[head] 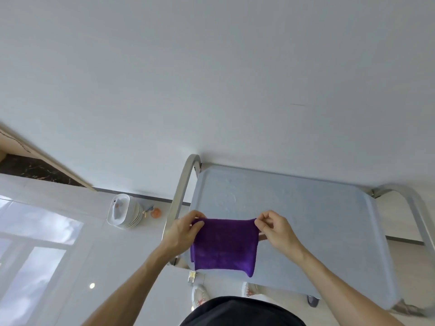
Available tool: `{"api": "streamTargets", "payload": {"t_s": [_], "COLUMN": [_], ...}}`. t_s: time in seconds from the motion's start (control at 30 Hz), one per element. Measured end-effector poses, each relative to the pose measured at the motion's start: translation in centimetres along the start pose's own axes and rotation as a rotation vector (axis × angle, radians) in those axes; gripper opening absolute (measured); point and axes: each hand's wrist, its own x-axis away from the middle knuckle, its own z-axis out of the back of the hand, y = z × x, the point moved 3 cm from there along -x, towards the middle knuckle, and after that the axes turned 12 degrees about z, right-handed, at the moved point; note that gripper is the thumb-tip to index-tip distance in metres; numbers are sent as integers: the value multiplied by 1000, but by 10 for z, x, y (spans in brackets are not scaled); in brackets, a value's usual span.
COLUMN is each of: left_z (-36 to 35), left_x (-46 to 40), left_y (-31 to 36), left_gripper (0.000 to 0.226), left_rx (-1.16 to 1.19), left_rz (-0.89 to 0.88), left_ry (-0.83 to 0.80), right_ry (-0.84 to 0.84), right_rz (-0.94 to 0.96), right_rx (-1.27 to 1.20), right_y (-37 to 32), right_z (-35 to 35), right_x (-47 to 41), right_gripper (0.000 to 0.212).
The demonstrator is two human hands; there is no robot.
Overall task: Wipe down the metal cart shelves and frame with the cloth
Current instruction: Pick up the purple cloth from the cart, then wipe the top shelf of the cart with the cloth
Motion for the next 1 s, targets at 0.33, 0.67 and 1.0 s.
{"api": "streamTargets", "payload": {"t_s": [0.33, 0.67, 1.0], "left_z": [-17, -82, -122], "left_x": [-43, -19, -53], "left_y": [18, -8, -10], "left_gripper": [27, 28, 50], "left_rx": [-131, -251, -468], "left_rz": [32, 132, 25], "left_ry": [85, -67, -64], "right_ry": [-16, -302, -215], "right_rz": [-130, -24, -6], "right_rx": [415, 949, 1155], "right_y": [24, 83, 123], "right_z": [1, 14, 0], "right_x": [-42, 2, 11], "right_gripper": [10, 51, 82]}}
